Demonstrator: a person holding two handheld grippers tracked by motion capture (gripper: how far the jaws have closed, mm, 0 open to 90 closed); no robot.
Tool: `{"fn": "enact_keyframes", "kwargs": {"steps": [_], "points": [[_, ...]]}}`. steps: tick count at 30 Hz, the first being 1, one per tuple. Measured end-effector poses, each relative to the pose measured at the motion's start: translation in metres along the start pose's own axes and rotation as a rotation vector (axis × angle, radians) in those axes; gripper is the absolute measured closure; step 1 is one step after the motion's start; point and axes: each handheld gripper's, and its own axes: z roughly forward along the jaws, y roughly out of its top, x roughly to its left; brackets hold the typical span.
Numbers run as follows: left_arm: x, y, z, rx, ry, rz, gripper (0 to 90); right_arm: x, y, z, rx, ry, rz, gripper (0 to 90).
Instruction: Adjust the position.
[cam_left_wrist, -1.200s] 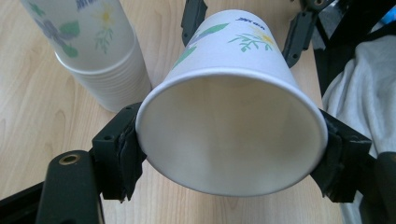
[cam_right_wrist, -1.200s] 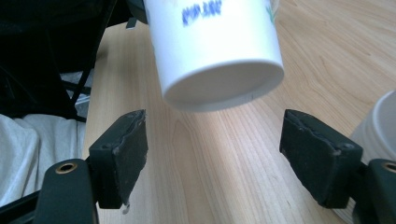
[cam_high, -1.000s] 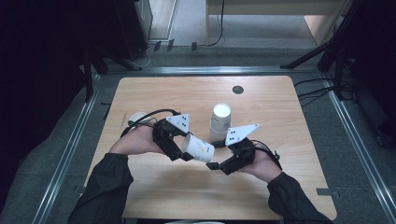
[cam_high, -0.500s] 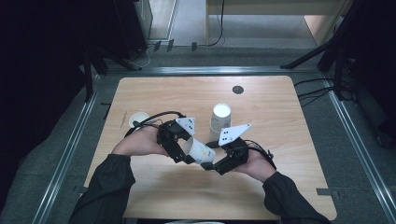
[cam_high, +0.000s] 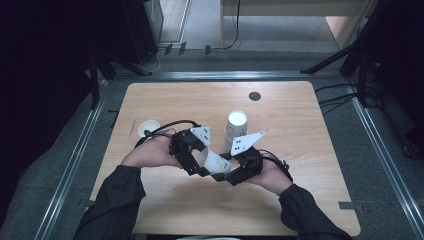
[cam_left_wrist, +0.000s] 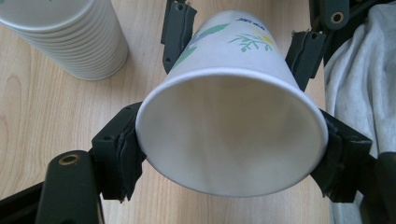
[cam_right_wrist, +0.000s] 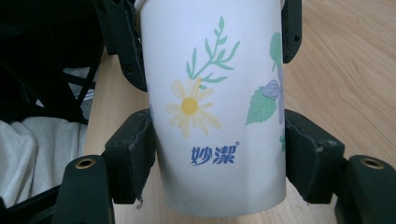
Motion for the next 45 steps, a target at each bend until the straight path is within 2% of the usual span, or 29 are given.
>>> {"fn": "enact_keyframes", "kwargs": {"steps": [6,12,13,17,23,28,35,37,41,45], "points": [[0.0,-0.001,-0.001,-0.022,0.001,0.002,21.2,0.001,0.001,-0.001,-0.004,-0.006,-0.008,32.8],[0.0,-0.002,-0.004,-0.061,0.023,0.002,9.8,0.0,0.001,-0.005,-0.019,-0.017,-0.016,32.7],[0.0,-0.003,-0.004,-0.076,0.028,-0.006,7.5,0.0,0.001,-0.006,-0.019,-0.018,-0.014,32.7],[0.004,-0.008,-0.009,-0.139,0.002,-0.034,7.0,0.0,0.001,-0.011,-0.03,-0.014,-0.005,32.8],[0.005,-0.016,-0.009,-0.199,-0.002,-0.06,7.1,0.0,0.001,-0.016,-0.046,-0.017,-0.014,32.9],[0.003,-0.028,-0.007,-0.256,0.002,-0.12,7.1,-0.001,0.001,-0.02,-0.056,-0.02,-0.006,32.9],[0.0,-0.036,-0.007,-0.316,-0.013,-0.163,7.1,-0.002,0.0,-0.025,-0.084,-0.012,0.003,33.0],[0.0,-0.037,-0.006,-0.318,0.004,-0.169,7.0,-0.002,0.0,-0.026,-0.089,-0.014,0.001,33.0],[-0.003,-0.038,-0.003,-0.347,-0.014,-0.178,5.4,-0.002,-0.001,-0.027,-0.091,-0.013,0.005,33.0],[-0.006,-0.041,-0.001,-0.383,0.0,-0.18,5.4,-0.002,-0.001,-0.029,-0.1,-0.011,0.017,33.0]]}}
